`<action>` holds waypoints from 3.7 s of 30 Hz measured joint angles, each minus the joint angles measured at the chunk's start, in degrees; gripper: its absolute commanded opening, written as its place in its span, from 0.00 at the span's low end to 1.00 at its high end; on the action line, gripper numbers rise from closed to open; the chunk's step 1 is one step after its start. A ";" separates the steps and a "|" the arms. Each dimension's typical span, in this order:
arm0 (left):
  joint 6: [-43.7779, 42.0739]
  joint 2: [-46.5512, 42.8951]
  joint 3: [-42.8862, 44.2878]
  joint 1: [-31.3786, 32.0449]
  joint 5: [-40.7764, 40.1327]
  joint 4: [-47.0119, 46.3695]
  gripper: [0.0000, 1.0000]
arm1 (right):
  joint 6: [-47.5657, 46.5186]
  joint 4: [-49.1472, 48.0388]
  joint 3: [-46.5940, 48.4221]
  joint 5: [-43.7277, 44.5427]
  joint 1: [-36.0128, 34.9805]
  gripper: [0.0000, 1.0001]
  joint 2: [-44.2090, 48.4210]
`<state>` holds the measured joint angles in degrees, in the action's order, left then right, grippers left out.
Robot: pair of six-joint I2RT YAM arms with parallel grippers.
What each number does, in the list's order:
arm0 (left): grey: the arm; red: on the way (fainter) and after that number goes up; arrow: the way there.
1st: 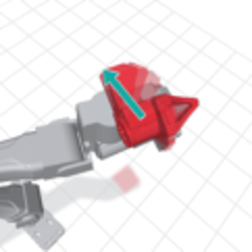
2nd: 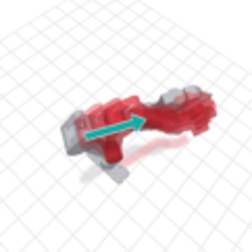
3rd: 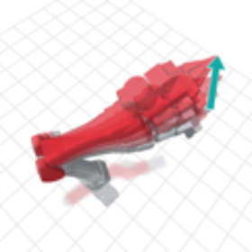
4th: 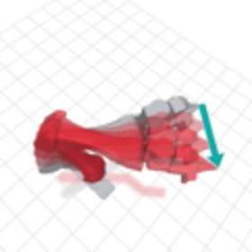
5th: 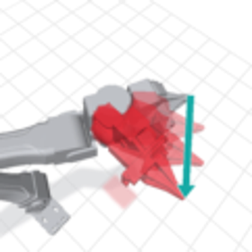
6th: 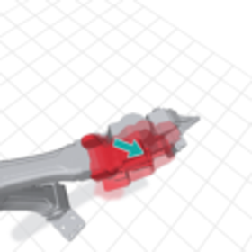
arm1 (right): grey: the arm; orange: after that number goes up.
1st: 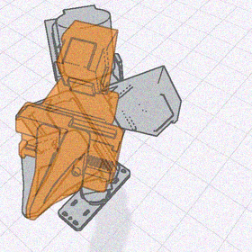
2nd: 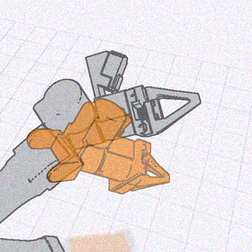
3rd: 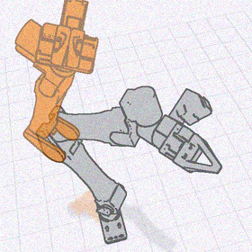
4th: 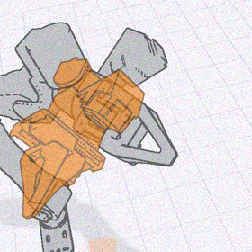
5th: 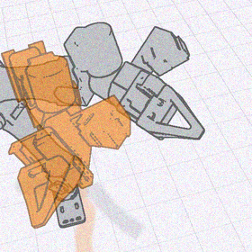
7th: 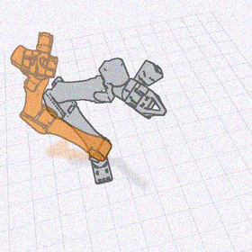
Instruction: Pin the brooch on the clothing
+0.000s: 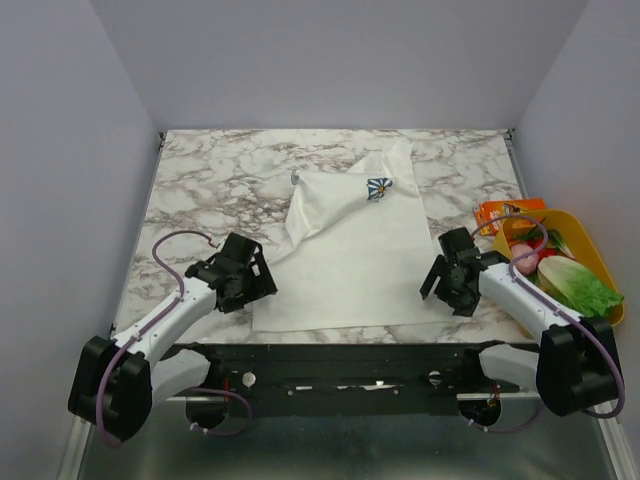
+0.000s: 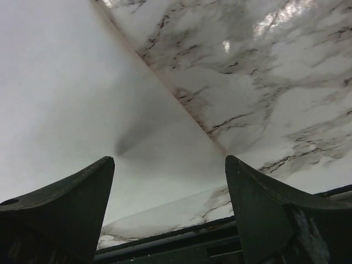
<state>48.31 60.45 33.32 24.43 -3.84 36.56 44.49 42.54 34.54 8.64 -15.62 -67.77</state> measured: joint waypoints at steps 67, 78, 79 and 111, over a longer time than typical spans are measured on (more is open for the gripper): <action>-19.63 -10.29 58.21 1.86 -9.05 3.85 0.00 | -23.63 -12.41 46.21 -53.90 5.18 0.01 21.88; -21.29 9.68 63.84 -2.71 -9.27 4.31 0.00 | -23.08 -16.57 44.48 -50.25 5.18 0.00 0.87; -21.05 12.33 64.41 -3.82 -8.50 4.24 0.00 | -23.06 -16.63 45.88 -49.57 5.18 0.00 -2.64; -20.59 16.15 65.57 -21.05 2.45 -30.82 0.00 | -17.66 -43.80 89.02 -38.88 5.62 0.01 -27.78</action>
<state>27.73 76.60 98.89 3.38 -1.39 5.74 26.83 -1.26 123.57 -30.24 -10.00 -95.55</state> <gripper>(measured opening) 0.009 0.025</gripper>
